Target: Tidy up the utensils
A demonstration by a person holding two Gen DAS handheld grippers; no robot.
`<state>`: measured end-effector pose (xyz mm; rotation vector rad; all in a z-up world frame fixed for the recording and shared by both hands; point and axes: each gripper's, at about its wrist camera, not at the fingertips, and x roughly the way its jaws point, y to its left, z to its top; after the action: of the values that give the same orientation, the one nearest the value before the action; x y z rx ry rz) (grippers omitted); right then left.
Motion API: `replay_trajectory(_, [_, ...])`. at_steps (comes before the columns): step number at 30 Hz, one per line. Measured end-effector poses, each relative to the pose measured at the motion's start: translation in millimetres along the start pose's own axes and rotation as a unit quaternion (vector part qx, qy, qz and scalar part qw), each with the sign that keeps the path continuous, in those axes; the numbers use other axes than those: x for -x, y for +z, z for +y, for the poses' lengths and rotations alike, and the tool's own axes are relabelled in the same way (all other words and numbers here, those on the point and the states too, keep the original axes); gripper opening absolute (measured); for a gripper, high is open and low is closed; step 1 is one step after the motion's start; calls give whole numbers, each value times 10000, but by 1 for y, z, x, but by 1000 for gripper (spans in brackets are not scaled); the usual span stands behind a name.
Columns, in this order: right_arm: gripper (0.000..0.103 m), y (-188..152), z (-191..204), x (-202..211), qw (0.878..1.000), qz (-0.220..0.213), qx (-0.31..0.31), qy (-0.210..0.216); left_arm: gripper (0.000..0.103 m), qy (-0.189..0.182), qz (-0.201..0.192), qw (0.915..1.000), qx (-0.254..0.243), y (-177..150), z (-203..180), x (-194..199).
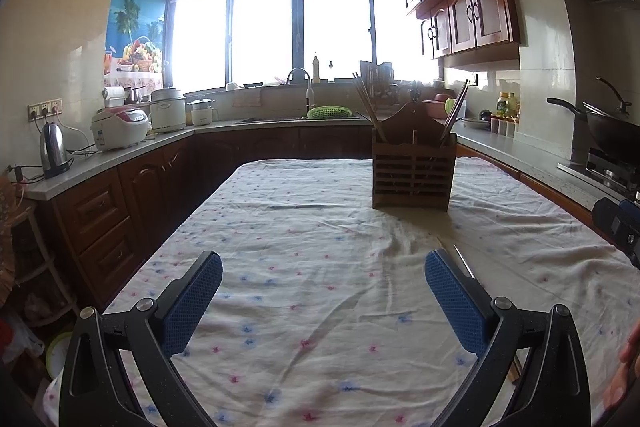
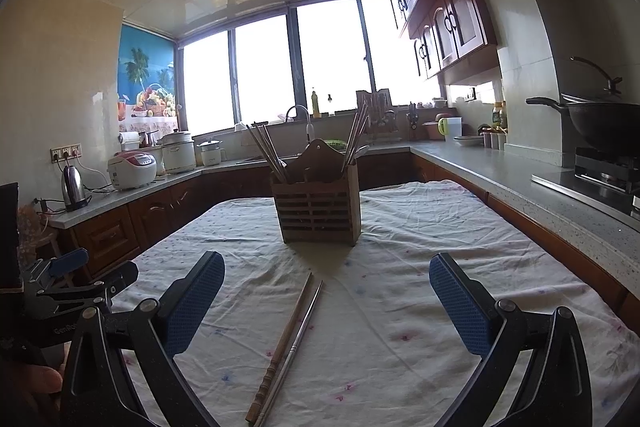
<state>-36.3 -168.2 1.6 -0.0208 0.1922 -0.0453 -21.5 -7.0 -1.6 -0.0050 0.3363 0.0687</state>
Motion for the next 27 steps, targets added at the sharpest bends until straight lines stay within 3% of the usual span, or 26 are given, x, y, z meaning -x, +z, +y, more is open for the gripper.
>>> replay_trajectory(27, [103, -1, -1, -1, 10000, 3, -17, 2, 102, -23, 39, 10000, -16, 0, -2, 0])
